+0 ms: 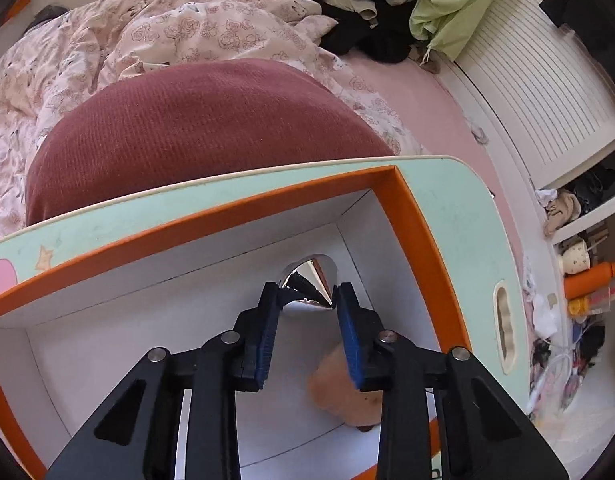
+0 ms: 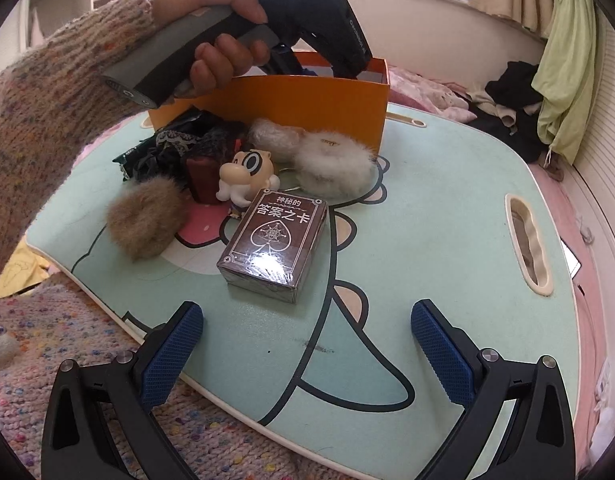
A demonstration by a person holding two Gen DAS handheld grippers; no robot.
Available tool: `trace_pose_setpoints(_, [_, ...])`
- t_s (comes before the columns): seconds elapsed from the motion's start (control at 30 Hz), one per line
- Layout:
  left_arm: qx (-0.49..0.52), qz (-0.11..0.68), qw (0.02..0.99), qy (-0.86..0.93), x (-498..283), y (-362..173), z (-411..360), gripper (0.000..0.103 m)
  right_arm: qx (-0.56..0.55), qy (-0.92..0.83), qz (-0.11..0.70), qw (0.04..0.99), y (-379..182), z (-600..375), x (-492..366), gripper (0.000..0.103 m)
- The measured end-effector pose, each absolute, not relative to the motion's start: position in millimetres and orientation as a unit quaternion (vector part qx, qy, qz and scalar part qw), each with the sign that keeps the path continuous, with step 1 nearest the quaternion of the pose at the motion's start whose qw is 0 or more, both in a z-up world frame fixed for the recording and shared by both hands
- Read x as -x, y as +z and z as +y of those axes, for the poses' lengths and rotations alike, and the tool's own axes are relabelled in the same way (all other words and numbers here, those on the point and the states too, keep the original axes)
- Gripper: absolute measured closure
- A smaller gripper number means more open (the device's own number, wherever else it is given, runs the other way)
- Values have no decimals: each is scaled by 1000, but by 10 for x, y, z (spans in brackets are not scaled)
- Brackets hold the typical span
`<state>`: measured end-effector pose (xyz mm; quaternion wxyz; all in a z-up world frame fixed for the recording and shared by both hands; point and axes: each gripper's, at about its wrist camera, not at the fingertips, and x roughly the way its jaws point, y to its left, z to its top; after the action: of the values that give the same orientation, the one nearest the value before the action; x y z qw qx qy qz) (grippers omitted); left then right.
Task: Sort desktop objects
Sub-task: 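Reach into the box and grasp the silver cone with the left tool, then carry the silver cone out and set it on the desk, open left tool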
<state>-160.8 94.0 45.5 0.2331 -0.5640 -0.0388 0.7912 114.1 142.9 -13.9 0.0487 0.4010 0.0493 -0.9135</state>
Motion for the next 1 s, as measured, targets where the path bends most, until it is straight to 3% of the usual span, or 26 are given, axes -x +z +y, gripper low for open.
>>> trace_pose_setpoints(0.37, [469, -77, 323, 818, 790, 1150, 408, 72, -401, -913, 49, 49, -133, 1427, -1147, 0])
trace_pose_setpoints(0.5, [484, -70, 351, 799, 389, 975, 322, 72, -401, -913, 49, 49, -132, 1427, -1147, 0])
trace_pose_setpoints(0.67, [485, -39, 318, 814, 395, 730, 352, 71, -401, -913, 48, 50, -131, 1434, -1147, 0])
trace_pose_setpoints(0.77, [496, -51, 300, 813, 468, 659, 325, 60, -401, -913, 49, 50, -129, 1434, -1146, 0])
trace_pose_setpoints(0.83, [485, -65, 300, 819, 416, 688, 248, 47, -401, -913, 49, 50, -129, 1436, -1146, 0])
trace_pose_setpoints(1.0, [424, -65, 285, 857, 97, 922, -33, 33, -401, -913, 49, 50, -129, 1434, -1148, 0])
